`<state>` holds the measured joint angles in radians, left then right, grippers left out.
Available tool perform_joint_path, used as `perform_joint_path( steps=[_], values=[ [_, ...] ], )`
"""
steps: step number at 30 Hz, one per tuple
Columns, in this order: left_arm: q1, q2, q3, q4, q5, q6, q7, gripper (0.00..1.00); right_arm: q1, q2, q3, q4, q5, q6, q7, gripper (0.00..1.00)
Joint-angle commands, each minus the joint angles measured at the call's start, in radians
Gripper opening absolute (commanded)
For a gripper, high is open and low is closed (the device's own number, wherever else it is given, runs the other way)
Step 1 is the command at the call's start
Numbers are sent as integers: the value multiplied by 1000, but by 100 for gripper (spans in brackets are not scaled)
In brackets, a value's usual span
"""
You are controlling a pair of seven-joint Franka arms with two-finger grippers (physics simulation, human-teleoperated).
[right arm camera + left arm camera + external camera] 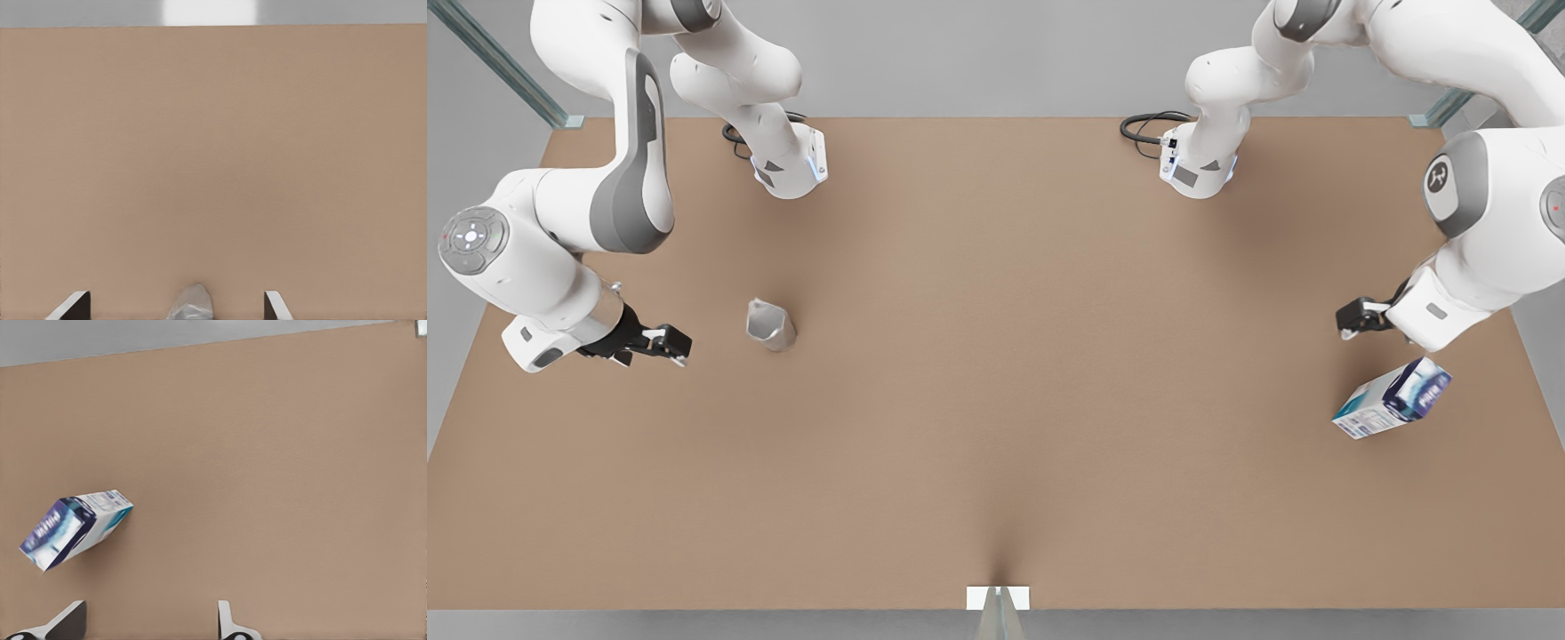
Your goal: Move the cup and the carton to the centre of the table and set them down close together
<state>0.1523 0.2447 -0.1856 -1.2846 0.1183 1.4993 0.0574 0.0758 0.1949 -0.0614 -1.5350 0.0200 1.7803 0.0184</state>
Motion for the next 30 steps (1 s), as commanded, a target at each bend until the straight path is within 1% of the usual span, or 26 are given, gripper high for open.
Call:
perform_joint_path(
  steps=[1, 2, 4, 6, 8, 13, 16, 18, 21, 24, 29, 30],
  values=[
    [0, -2, 0, -4, -8, -2, -16, 100, 4, -2, 0, -19, 0, 4, 0, 100],
    [0, -12, 0, -33, -6, -2, -42, 100, 2, -37, 0, -109, -5, 65, -2, 100],
    [0, -12, 0, -33, -6, -1, -44, 100, -4, -104, 0, -319, -8, 218, -5, 100],
    [1, -2, 0, -33, -3, 6, -39, 100, -7, -110, 0, -462, -8, 352, -5, 100],
    [3, 10, 0, -32, 1, 19, -33, 100, 5, -109, 6, -542, -9, 418, 0, 100],
    [3, 18, 3, -32, 0, 18, -33, 100, 1, -158, 15, -691, -12, 418, -23, 100],
    [3, 25, 3, -32, 0, 18, -33, 100, 2, -147, 17, -731, -14, 415, -26, 100],
    [4, 27, 3, -32, 0, 18, -33, 100, 7, -129, 18, -728, -15, 418, -87, 100],
    [4, 33, 3, -32, 0, 18, -34, 100, 9, -115, 61, -728, -19, 419, -123, 100],
    [3, 33, 3, -32, 0, 12, -39, 100, 7, -97, 61, -723, -19, 433, -229, 100],
    [3, 39, 1, -32, 0, 9, -45, 100, 21, -63, 61, -725, -19, 450, -238, 100],
    [3, 39, 1, -32, 0, 9, -47, 100, 19, -63, 61, -725, -19, 450, -288, 100]
  ],
)
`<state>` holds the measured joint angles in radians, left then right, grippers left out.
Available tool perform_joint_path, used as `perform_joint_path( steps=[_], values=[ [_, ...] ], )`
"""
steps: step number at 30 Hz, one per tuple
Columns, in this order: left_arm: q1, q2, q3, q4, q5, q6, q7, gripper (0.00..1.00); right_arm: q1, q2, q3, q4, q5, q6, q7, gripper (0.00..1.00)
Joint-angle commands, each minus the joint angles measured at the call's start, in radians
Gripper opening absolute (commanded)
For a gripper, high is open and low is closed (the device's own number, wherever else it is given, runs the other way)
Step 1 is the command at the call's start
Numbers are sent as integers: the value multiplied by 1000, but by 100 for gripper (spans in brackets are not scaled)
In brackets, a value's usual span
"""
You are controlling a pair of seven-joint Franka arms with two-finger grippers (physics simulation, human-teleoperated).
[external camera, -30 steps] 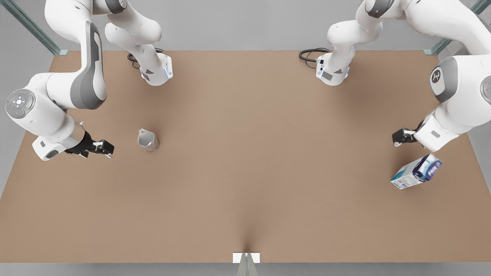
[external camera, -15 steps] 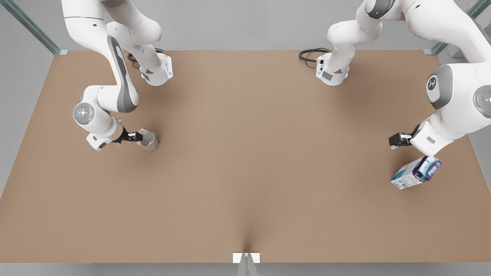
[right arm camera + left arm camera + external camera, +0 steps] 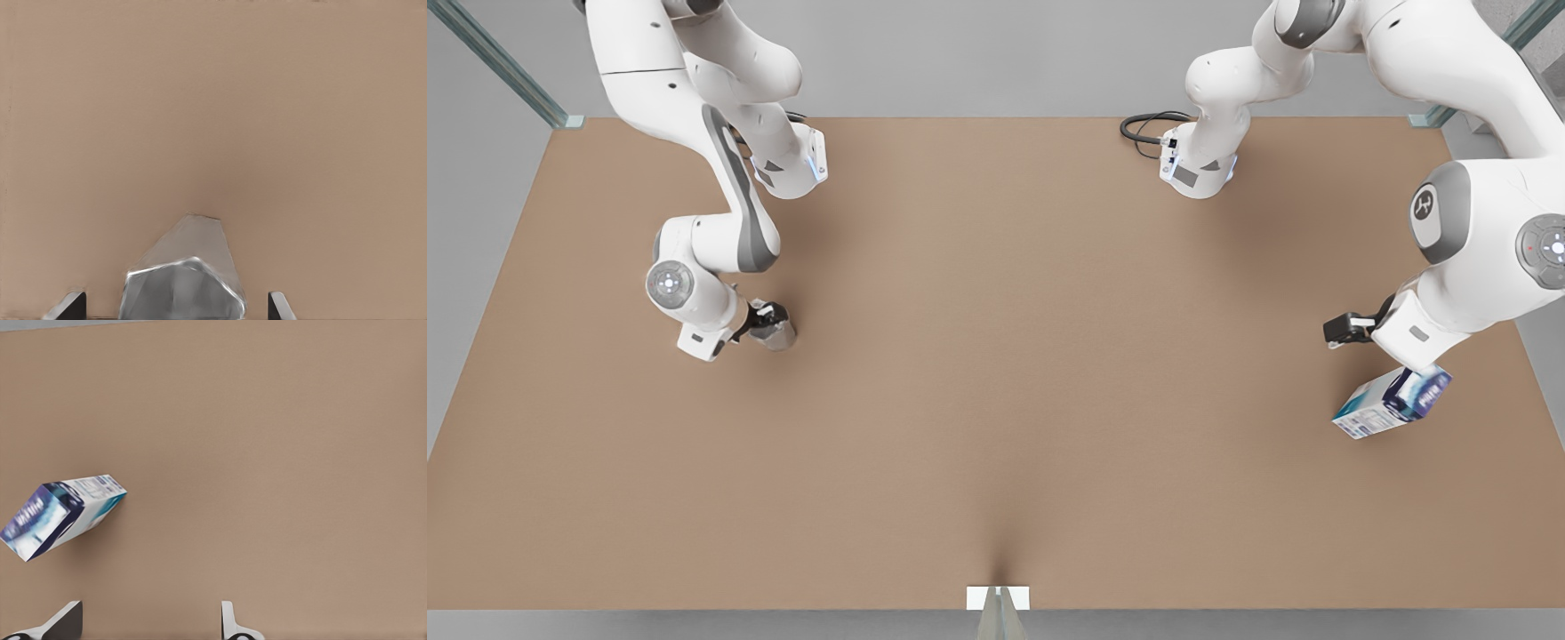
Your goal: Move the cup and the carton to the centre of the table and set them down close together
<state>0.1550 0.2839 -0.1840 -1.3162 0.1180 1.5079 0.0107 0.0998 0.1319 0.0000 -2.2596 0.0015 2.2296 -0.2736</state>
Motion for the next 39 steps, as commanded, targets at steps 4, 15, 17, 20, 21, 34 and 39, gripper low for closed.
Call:
perform_joint_path(
  steps=[4, 15, 17, 20, 21, 34, 39],
  values=[
    [0, 5, 0, -2, 0, 0, 0, 100, -9, 1, 0, -6, 0, -4, -30, 100],
    [9, 18, 1, 0, 5, 12, 14, 100, -26, 44, -3, -20, -29, 18, -61, 100],
    [9, 17, 1, 0, 5, 12, 14, 100, -32, 44, -3, -25, -31, 18, -65, 100],
    [9, 17, 1, 0, 5, 9, 14, 100, -34, 61, -3, -25, -44, 21, -64, 100],
    [9, 18, 1, 0, 5, 9, 14, 100, -32, 67, -3, -26, -44, 33, -64, 100],
    [25, 21, 9, 5, 31, 17, 21, 100, -34, 141, -3, -17, -44, 39, -59, 21],
    [60, 31, 9, 5, 31, 35, 78, 100, -54, 129, -3, -8, -44, 36, -55, 21]
  ],
)
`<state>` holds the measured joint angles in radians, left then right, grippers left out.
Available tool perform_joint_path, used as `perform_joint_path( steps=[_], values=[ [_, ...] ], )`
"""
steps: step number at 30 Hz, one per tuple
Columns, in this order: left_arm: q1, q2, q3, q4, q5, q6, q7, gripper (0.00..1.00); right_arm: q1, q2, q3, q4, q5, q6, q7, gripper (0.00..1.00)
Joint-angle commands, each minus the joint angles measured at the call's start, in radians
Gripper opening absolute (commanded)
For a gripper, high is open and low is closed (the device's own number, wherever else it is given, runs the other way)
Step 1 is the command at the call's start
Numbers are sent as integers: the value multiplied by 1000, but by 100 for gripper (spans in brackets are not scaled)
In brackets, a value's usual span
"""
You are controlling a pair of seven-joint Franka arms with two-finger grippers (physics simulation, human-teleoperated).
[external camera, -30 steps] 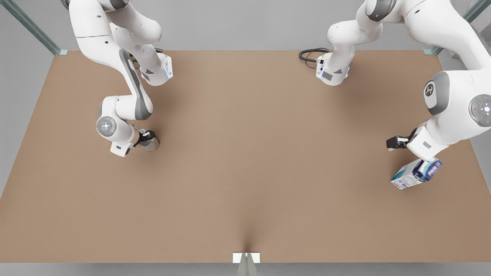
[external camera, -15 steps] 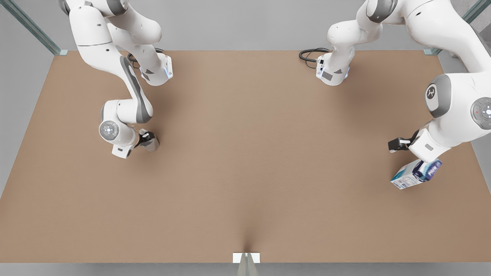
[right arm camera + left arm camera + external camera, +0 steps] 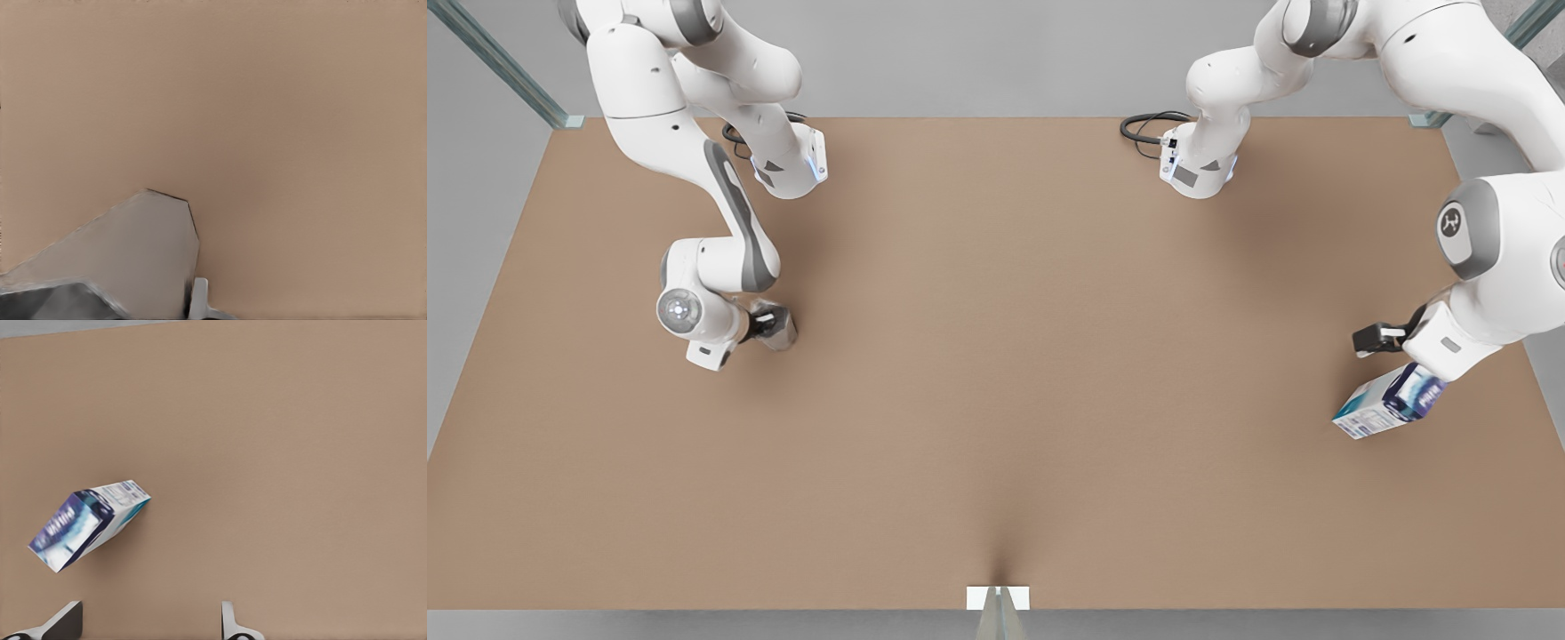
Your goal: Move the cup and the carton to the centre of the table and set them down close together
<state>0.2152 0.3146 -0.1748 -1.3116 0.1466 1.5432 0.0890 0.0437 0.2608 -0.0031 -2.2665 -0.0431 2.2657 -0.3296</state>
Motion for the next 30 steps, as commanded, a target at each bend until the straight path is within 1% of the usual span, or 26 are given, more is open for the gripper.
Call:
perform_joint_path(
  steps=[1, 6, 8, 10, 11, 12, 13, 15, 17, 18, 19, 20, 22, 23, 27, 28, 29, 30],
  values=[
    [0, 0, 0, 0, 2, 0, 0, 100, 1, 0, 0, 1, 0, 0, 0, 21],
    [21, 0, 0, 2, 1, 9, 3, 100, -10, -18, 0, 10, 2, -22, -5, 21],
    [46, 0, 0, 3, 2, 17, 78, 100, -11, -31, 0, 31, 6, -34, -2, 21],
    [81, 14, 0, 3, 2, 52, 219, 100, 8, -32, 3, 90, 51, -52, 4, 21],
    [105, 29, 0, 3, 2, 81, 287, 100, 60, -20, 3, 127, 133, -52, 15, 21],
    [133, 55, 0, 3, 1, 110, 345, 100, 125, 9, 3, 186, 212, -54, 33, 21],
    [141, 77, 0, 2, 1, 155, 402, 100, 198, 66, 3, 283, 282, -54, 93, 21],
    [162, 100, 0, -2, -7, 186, 454, 100, 323, 195, 3, 488, 373, -72, 207, 21],
    [184, 115, -2, -3, -13, 201, 465, 100, 404, 365, 3, 706, 404, -64, 316, 21],
    [185, 132, 0, -5, -13, 230, 494, 100, 424, 419, 3, 763, 419, -60, 346, 21],
    [193, 138, 5, -41, -13, 293, 552, 100, 444, 478, 3, 834, 450, -57, 351, 21],
    [187, 98, 38, -158, -13, 397, 606, 100, 470, 528, 3, 900, 450, -54, 414, 21],
    [193, 107, 41, -161, -12, 399, 690, 100, 495, 564, 3, 933, 474, -35, 443, 21],
    [204, 113, 41, -163, -12, 397, 762, 100, 510, 586, 3, 949, 479, 29, 474, 21],
    [227, 143, 41, -176, -15, 393, 841, 100, 524, 609, 5, 964, 485, 34, 517, 21],
    [230, 149, 41, -176, -15, 393, 841, 100, 525, 609, 5, 963, 485, 35, 521, 72],
    [230, 149, 41, -186, -16, 393, 841, 100, 525, 607, 5, 961, 485, 57, 521, 100],
    [231, 153, 41, -186, -15, 393, 841, 100, 525, 606, 6, 960, 486, 55, 524, 100]
  ],
)
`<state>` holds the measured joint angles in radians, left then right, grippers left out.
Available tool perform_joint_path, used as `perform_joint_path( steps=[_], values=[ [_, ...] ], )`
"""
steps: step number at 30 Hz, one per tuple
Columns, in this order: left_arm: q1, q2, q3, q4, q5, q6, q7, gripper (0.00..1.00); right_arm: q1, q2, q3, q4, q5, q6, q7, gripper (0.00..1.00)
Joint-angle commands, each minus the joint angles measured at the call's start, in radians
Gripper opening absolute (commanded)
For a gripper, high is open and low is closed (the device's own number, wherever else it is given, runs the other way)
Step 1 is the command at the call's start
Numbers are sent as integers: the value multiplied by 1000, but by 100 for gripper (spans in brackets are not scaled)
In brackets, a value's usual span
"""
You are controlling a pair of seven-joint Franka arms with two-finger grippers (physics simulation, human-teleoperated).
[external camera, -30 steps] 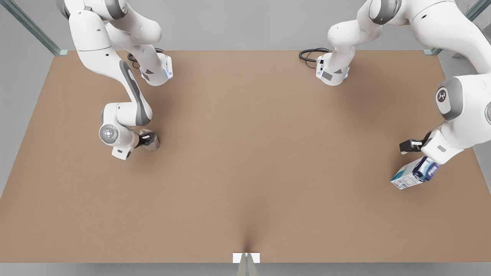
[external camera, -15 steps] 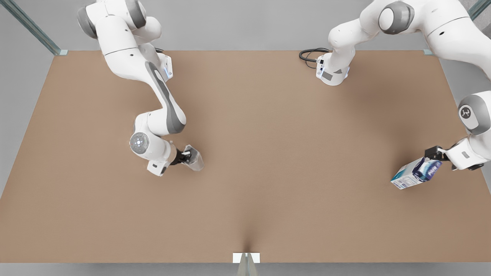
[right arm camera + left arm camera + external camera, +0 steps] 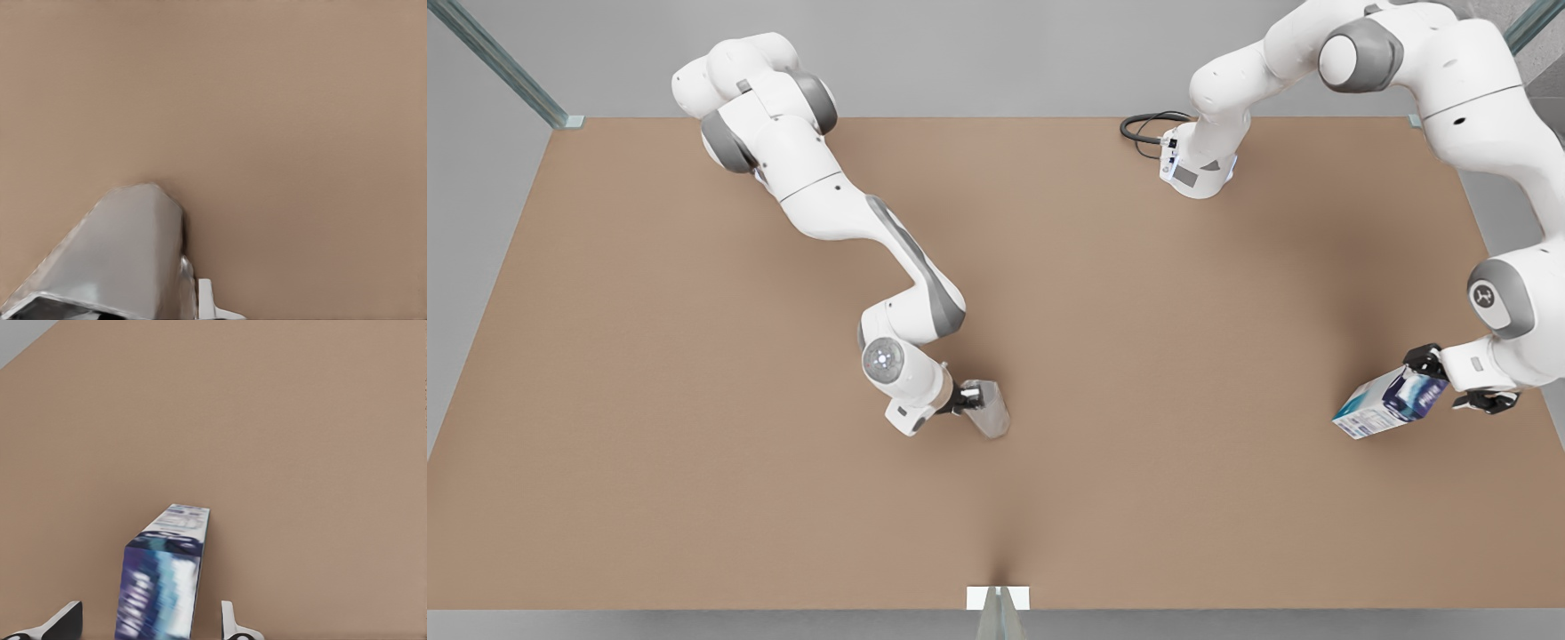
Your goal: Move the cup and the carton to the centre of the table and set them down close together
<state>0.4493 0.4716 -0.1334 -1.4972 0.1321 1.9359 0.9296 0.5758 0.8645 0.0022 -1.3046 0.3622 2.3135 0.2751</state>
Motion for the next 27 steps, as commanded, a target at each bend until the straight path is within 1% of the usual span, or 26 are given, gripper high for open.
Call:
perform_joint_path(
  steps=[1, 15, 20, 22, 23, 25, 26, 27],
  values=[
    [0, 2, 0, 0, 0, 2, 0, 100, 1, -1, 1, 1, 80, 7, -45, 100],
    [28, 105, 9, 2, 3, 20, 0, 100, 1, -12, 13, 2, 81, 9, -23, 100],
    [26, 110, 18, 3, 11, 17, 0, 100, 6, -35, 18, 4, 81, 9, 19, 100],
    [26, 110, 18, 3, 12, 12, -2, 64, -2, -82, 19, -10, 80, -9, 19, 100],
    [26, 111, 18, 3, 12, 12, -3, 61, -7, -104, 19, -24, 75, -9, 18, 100],
    [25, 119, 18, 3, 12, 15, -5, 61, -83, -232, 19, -162, 50, -23, -42, 100],
    [25, 119, 18, 3, 12, 14, -6, 61, -177, -335, 19, -226, 24, -130, -157, 100],
    [25, 119, 18, 3, 12, 14, -6, 59, -255, -412, 19, -243, -114, -249, -198, 100]
  ],
)
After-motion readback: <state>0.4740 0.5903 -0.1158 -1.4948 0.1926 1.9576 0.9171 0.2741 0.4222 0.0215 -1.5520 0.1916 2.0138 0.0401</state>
